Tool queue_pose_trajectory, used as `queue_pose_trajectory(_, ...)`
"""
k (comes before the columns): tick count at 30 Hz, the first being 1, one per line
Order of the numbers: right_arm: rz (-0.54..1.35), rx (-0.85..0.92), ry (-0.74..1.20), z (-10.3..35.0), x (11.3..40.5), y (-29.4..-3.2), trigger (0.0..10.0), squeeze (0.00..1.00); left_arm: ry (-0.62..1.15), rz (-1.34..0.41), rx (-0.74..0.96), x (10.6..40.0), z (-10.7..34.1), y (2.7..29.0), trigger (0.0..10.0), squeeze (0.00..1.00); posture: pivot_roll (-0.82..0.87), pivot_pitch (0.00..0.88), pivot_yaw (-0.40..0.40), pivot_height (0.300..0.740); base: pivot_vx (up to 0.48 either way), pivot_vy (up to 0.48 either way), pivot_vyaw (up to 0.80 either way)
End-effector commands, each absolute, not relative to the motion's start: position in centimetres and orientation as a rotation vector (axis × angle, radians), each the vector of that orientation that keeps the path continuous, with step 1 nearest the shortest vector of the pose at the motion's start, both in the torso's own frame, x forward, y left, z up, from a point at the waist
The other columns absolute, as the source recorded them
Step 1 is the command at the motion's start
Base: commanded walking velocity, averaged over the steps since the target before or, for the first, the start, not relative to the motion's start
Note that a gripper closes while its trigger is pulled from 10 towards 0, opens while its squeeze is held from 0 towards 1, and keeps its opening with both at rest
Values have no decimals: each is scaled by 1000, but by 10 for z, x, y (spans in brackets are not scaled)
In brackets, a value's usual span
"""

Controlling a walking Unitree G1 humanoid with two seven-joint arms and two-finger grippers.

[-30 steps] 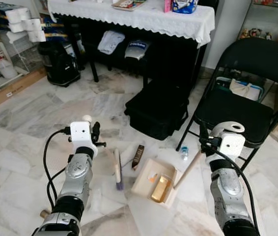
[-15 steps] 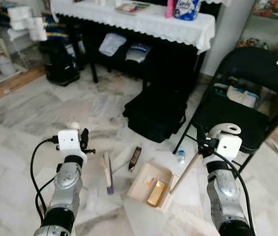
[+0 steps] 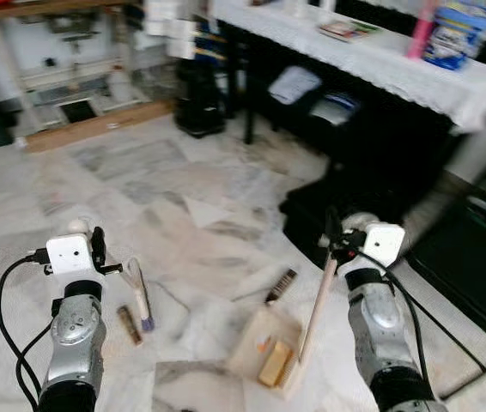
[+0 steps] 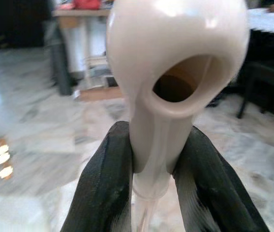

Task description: Sweep floor

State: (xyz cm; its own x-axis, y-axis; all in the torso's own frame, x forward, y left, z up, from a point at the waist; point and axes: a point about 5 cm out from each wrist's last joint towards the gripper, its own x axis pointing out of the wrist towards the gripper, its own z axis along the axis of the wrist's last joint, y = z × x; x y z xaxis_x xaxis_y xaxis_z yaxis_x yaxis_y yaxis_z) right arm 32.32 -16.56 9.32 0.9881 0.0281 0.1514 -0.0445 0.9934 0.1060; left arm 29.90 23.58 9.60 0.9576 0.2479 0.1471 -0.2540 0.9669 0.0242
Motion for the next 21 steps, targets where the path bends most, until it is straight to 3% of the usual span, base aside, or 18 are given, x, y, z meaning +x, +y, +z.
queue_pose_trajectory(1,-1,116,-203,104,327,-178,10000,0,-204,212,41,307,112,224,10000,0,157,0,-49,740,0,0,800)
queue_pose_trajectory(9,-32,124,-214,107,328,-190,10000,0,-208,152,8,317,112,200,10000,0,118,0,-73,740,0,0,800)
queue_pose_trajectory(21,2,136,-222,114,335,-182,10000,0,-240,188,11,312,122,207,10000,0,137,1,-74,740,0,0,800)
